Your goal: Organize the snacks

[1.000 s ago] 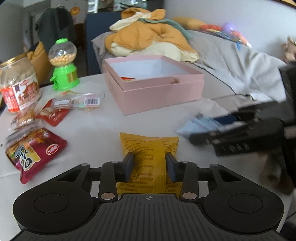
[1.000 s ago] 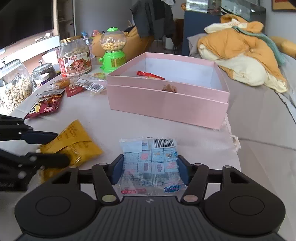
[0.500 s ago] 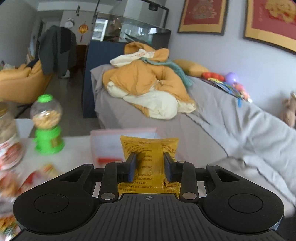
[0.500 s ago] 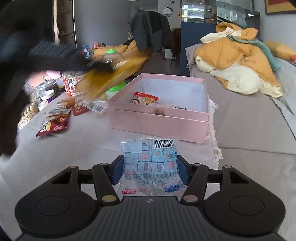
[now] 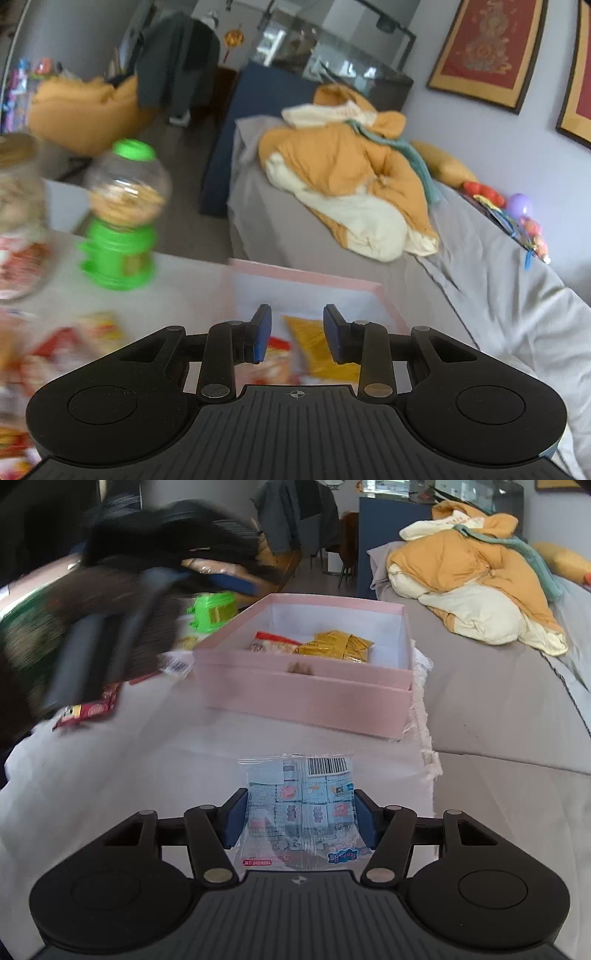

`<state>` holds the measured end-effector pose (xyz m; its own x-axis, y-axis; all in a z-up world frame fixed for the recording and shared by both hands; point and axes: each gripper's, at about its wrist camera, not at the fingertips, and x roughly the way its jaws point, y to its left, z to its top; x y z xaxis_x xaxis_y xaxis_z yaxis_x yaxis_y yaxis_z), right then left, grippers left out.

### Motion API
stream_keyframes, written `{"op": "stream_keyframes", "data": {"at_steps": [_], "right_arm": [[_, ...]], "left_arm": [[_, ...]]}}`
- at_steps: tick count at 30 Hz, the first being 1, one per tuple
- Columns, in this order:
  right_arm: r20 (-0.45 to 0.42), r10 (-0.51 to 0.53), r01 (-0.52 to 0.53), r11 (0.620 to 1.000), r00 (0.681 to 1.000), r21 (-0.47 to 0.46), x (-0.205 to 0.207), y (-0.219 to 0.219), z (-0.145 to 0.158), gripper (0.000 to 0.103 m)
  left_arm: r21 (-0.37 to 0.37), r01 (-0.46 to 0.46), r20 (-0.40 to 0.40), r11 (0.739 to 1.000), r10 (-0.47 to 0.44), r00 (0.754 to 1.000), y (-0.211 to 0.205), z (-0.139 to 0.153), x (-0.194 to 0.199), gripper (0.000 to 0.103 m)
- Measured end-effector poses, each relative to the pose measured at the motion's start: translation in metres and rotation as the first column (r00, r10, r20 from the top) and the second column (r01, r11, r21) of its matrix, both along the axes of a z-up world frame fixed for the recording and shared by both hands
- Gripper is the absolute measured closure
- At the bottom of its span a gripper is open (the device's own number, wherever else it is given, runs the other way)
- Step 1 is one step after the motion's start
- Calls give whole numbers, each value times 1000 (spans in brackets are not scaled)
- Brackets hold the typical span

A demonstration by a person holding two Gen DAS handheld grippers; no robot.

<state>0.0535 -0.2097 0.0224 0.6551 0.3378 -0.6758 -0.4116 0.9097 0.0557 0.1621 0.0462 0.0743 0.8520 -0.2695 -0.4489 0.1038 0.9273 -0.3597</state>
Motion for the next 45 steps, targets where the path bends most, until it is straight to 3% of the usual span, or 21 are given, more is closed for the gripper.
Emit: {"op": "stream_keyframes", "data": {"at_steps": [5, 9, 11, 15, 19, 23, 28, 31, 33, 35, 37, 39, 45], "right_arm": [[53, -10, 6, 998, 999, 68, 30, -2, 45, 44], [86, -39, 29, 993, 996, 112, 92, 25, 81, 43], [112, -56, 49, 997, 992, 65, 125, 47, 88, 33], [76, -84, 87, 996, 994, -28, 163, 78, 82, 32], [23, -12, 12, 999, 1000, 34, 154, 100, 80, 30], [-74, 111, -102, 987, 991, 123, 148, 146, 70, 24], [-88, 230, -231, 973, 969, 0, 145, 239, 41, 24], [-111, 220, -228, 971, 969, -73, 155, 272, 18, 25], [-130, 183, -196, 975, 975, -100, 161, 276, 5, 25], [-162, 170, -183, 981, 972, -65, 160, 270, 0, 28], [-181, 166, -174, 984, 970, -34, 154, 260, 0, 47], [-199, 179, -188, 982, 964, -31, 143, 251, 3, 58], [-275, 281, -274, 960, 920, 62, 106, 229, 8, 59]], "left_arm": [[61, -11, -14, 998, 12, 1000, 40, -13, -56, 68], [74, -14, -90, 997, 21, 996, 64, -32, -81, 68], [115, -9, -125, 993, 24, 992, 74, -38, -92, 68], [157, -64, -141, 986, 87, 986, 96, -47, -116, 68], [104, -129, -123, 986, 142, 982, 117, -50, -140, 68], [31, -81, -131, 996, 84, 988, 122, -52, -154, 68], [54, -37, -154, 998, 45, 987, 122, -59, -161, 68], [62, -75, -147, 995, 84, 986, 130, -59, -168, 68], [63, -112, -142, 992, 120, 983, 137, -58, -170, 68], [59, -142, -138, 988, 149, 979, 142, -57, -171, 68], [49, -174, -139, 984, 179, 974, 146, -58, -170, 68], [41, -193, -141, 980, 197, 970, 146, -58, -170, 68], [22, -214, -147, 977, 215, 966, 142, -58, -170, 68]]}}
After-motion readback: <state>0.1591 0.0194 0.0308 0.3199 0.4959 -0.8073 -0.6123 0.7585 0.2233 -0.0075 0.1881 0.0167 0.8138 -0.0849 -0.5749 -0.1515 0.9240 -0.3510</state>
